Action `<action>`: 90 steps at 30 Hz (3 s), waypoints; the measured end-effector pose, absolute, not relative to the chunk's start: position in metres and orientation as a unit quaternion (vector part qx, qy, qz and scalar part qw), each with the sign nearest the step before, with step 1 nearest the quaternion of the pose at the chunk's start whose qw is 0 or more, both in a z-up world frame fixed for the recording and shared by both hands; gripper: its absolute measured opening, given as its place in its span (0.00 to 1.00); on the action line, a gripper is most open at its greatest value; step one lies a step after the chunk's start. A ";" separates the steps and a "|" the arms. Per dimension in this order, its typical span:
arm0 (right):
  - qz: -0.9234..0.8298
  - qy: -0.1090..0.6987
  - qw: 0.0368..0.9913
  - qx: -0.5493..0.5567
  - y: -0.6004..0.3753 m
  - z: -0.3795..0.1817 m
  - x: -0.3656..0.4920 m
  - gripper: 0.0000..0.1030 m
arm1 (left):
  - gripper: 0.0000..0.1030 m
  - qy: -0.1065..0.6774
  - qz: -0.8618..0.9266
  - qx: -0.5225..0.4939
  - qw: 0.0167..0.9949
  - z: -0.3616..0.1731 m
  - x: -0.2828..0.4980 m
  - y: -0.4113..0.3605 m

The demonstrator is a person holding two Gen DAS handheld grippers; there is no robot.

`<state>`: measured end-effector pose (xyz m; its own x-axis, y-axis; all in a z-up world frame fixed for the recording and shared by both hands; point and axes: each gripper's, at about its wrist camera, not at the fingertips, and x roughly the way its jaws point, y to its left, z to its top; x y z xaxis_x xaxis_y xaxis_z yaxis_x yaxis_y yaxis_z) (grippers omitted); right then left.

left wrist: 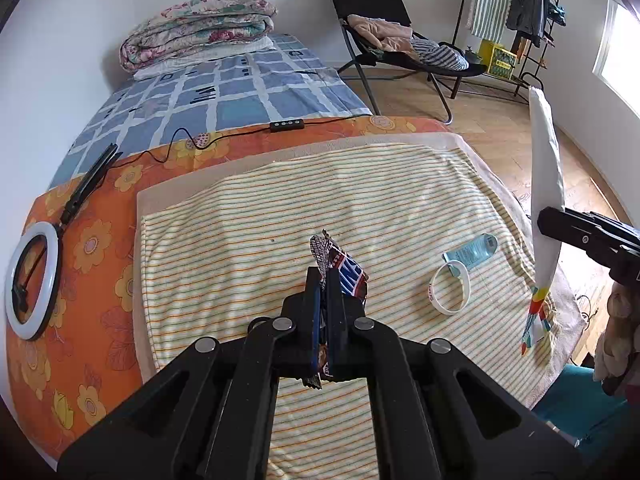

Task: Collect trash
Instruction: 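Carry the wrapper and tube over the blue basket with both tools, then open both tools to drop the wrapper and tube into the basket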

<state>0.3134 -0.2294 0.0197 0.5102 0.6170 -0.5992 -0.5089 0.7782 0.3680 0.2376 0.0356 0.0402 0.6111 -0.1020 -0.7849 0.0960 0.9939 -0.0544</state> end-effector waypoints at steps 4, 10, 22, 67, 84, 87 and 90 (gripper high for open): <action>0.323 0.385 0.862 0.062 -0.239 0.025 0.283 0.16 | 0.00 0.425 -0.060 -0.016 0.903 0.056 0.201 0.029; 0.325 0.406 0.852 0.060 -0.258 0.027 0.235 0.16 | 0.00 0.407 -0.065 -0.012 0.911 0.072 0.133 0.015; 0.340 0.470 0.812 0.061 -0.291 -0.013 0.121 0.16 | 0.00 0.425 -0.094 -0.030 0.900 0.042 0.020 -0.016; 0.325 0.528 0.784 -0.034 -0.270 -0.103 0.025 0.18 | 0.00 0.521 -0.065 -0.037 0.850 -0.084 -0.056 -0.045; 0.336 0.537 0.773 -0.041 -0.261 -0.113 0.022 0.23 | 0.10 0.534 -0.057 -0.039 0.843 -0.093 -0.052 -0.045; 0.336 0.535 0.774 -0.041 -0.261 -0.112 0.022 0.40 | 0.50 0.532 -0.050 -0.037 0.845 -0.093 -0.052 -0.044; 0.325 0.533 0.780 -0.041 -0.264 -0.112 0.022 0.65 | 0.52 0.525 -0.045 -0.032 0.849 -0.090 -0.053 -0.044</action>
